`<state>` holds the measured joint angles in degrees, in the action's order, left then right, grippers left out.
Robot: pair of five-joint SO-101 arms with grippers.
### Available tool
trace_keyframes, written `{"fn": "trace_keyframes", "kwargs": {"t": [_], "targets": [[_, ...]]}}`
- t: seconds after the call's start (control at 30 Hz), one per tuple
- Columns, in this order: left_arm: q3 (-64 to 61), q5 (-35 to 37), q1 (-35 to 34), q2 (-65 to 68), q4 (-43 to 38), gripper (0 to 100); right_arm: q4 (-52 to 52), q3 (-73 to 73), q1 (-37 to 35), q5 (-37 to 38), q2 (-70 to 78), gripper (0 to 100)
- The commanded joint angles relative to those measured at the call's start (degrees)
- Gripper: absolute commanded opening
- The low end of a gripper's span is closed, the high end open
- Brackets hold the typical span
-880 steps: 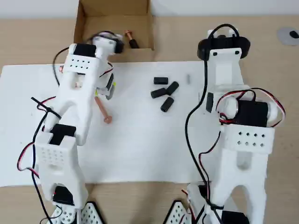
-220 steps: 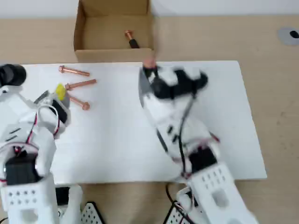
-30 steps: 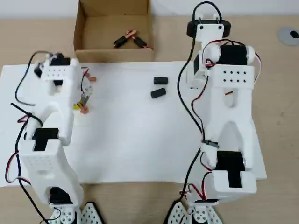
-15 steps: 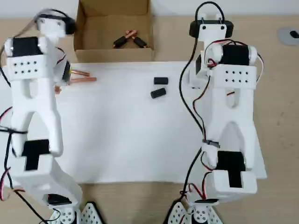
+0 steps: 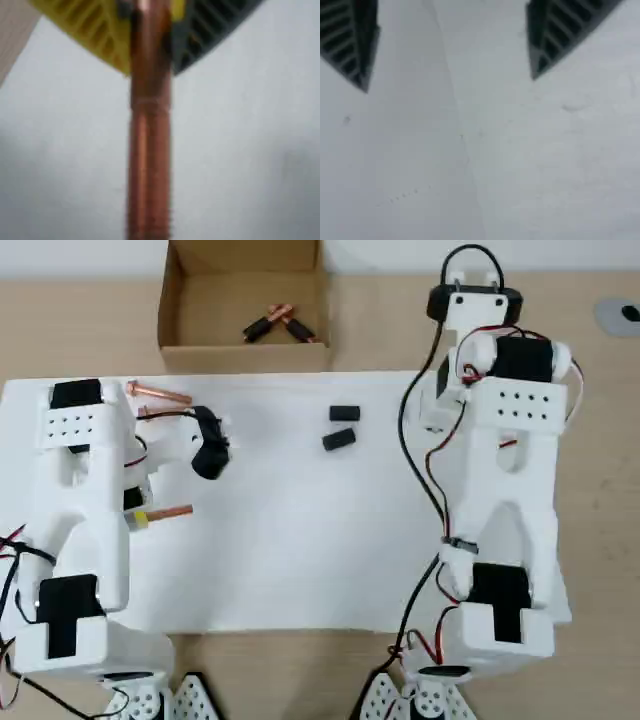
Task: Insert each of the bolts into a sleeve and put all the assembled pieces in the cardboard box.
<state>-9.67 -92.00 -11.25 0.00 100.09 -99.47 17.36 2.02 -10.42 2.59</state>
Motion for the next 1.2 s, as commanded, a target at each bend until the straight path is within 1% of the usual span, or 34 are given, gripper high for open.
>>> {"fn": "trace_keyframes", "kwargs": {"t": [0.0, 0.1, 0.2, 0.43, 0.6, 0.7, 0.73, 0.8, 0.83, 0.87, 0.93, 1.0, 1.1, 1.13, 1.17], "targets": [[-0.1, -5.8, 0.8, 1.3, 0.3, 1, -0.5, 0.0, 0.9, 0.4, -3.5, 25.0], [0.1, -4.4, 0.7, 5.1, -0.1, 1, -0.5, 0.0, 0.8, 0.4, -3.5, 25.0], [0.3, -2.4, 0.5, 9.9, -3.3, 2, -0.5, 0.0, 0.8, 0.4, -3.5, 25.0], [0.4, 3.2, 1.0, 17.2, -10.0, 12, -1.6, 0.0, 0.4, 0.4, -3.1, 24.9], [2.9, 4.9, 1.5, 17.6, -8.1, 13, -1.7, 0.0, 0.1, 0.3, -3.0, 24.9], [8.6, 8.9, 1.1, 17.6, -4.6, 13, -1.8, 0.0, 0.1, 0.3, -3.0, 24.9], [11.3, 11.7, 1.1, 17.5, -3.3, 13, -1.8, -0.2, 0.1, 0.3, -3.1, 24.9], [17.9, 20.9, 0.9, 17.5, -0.9, 13, -1.8, -1.2, 0.1, 0.3, -3.4, 24.9], [21.7, 27.7, 0.9, 17.5, 0.1, 13, -1.8, -1.6, 0.1, 0.3, -3.4, 24.9], [24.5, 36.3, 0.9, 17.5, 0.4, 13, -1.7, -2.1, 0.2, 0.3, -3.4, 24.9], [28.1, 55.0, -0.6, 17.5, 0.4, 13, -1.5, -3.1, 0.3, 0.3, -3.5, 24.9], [27.8, 76.0, -3.0, 17.5, 0.4, 13, -1.4, -3.8, 0.4, 0.2, -3.5, 24.9], [20.7, 112.3, -6.9, 17.6, 0.4, 13, -1.3, -3.9, 0.1, 0.2, -3.5, 24.9], [16.6, 121.9, -7.8, 17.6, 0.4, 12, -1.1, -3.9, 0.0, 0.2, -3.5, 24.9], [12.8, 128.8, -8.2, 17.5, 0.4, 11, -0.8, -3.9, 0.0, 0.2, -3.5, 24.9]]}}
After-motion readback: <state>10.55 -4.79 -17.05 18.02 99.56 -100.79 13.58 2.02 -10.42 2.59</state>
